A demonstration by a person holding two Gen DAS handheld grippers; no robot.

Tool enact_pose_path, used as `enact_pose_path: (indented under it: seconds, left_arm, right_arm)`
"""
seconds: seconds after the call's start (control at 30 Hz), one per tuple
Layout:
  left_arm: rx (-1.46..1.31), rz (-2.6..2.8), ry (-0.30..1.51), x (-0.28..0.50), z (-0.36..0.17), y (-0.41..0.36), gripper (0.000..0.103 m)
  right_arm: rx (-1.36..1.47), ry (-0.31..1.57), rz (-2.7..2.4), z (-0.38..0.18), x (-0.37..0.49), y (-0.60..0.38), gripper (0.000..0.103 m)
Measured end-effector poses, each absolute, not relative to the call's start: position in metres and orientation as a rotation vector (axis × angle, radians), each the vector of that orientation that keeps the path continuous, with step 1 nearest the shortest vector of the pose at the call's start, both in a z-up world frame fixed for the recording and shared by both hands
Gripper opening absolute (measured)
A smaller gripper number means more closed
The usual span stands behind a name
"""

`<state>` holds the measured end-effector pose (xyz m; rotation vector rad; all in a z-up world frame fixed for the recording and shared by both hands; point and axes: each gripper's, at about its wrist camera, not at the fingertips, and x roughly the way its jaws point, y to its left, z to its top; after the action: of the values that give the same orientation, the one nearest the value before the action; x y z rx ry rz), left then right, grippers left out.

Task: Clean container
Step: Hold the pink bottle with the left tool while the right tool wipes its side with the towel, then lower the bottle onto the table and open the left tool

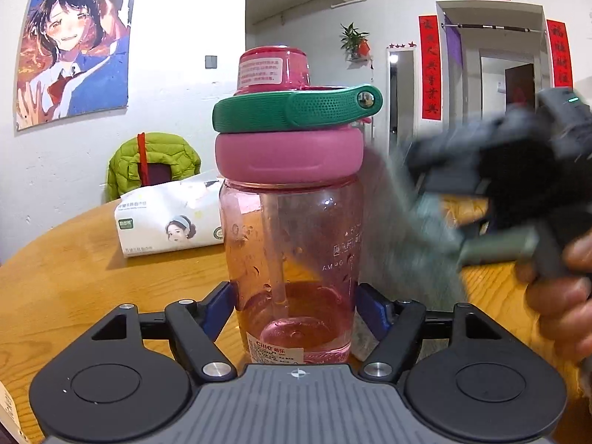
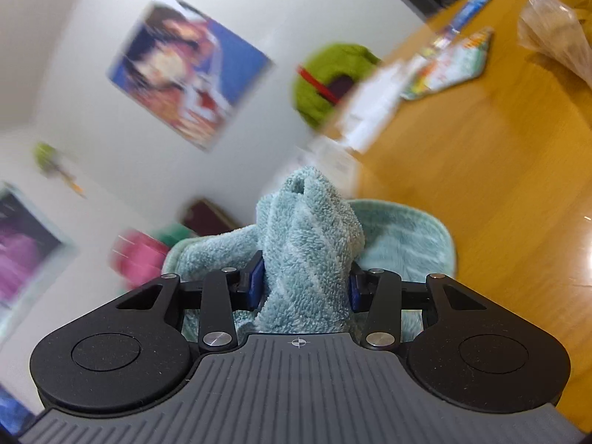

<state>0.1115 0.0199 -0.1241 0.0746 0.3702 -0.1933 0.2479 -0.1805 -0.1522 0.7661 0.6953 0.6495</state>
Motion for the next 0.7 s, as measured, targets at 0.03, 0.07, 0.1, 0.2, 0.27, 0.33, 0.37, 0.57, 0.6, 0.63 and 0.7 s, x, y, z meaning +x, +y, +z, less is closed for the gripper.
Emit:
enact_pose_path:
  seconds: [0.03,0.07,0.1,0.2,0.27,0.33,0.37,0.57,0.6,0.63,0.7]
  left_arm:
    - [0.076,-0.192,0.370,0.111,-0.124,0.019,0.070]
    - [0.077,-0.191,0.370,0.111,-0.124,0.019,0.070]
    - [0.078,-0.190,0.371,0.111,-0.124,0.018,0.070]
    - [0.078,-0.188,0.372,0.112,-0.124,0.018,0.070]
    - [0.083,-0.185,0.374,0.112,-0.124,0.017,0.070]
    - [0.083,-0.179,0.376,0.111,-0.124,0.016,0.070]
    - [0.079,-0.177,0.378,0.111,-0.123,0.016,0.070]
    - [-0.033,-0.183,0.512,0.101,-0.126,0.020,0.087]
    - [-0.021,-0.177,0.538,0.099,-0.128,0.018,0.088]
    - [-0.005,-0.167,0.561,0.097,-0.130,0.016,0.088]
    - [0.034,-0.139,0.605,0.095,-0.135,0.013,0.088]
  right_arm:
    - [0.779,0.688,0.658,-0.152,0.247,-0.182,0.049]
    - [0.791,0.680,0.667,-0.151,0.246,-0.184,0.049]
    - [0.804,0.672,0.676,-0.151,0.245,-0.185,0.050]
    - [0.787,0.711,0.658,-0.154,0.247,-0.184,0.050]
    - [0.687,0.830,0.569,-0.166,0.255,-0.172,0.047]
    - [0.656,0.823,0.573,-0.165,0.254,-0.169,0.044]
    - [0.642,0.818,0.576,-0.164,0.254,-0.167,0.045]
    - [0.700,0.744,0.625,-0.159,0.249,-0.176,0.049]
    - [0.700,0.740,0.626,-0.159,0.248,-0.177,0.049]
    - [0.701,0.736,0.627,-0.158,0.248,-0.177,0.049]
    - [0.701,0.728,0.628,-0.157,0.247,-0.178,0.049]
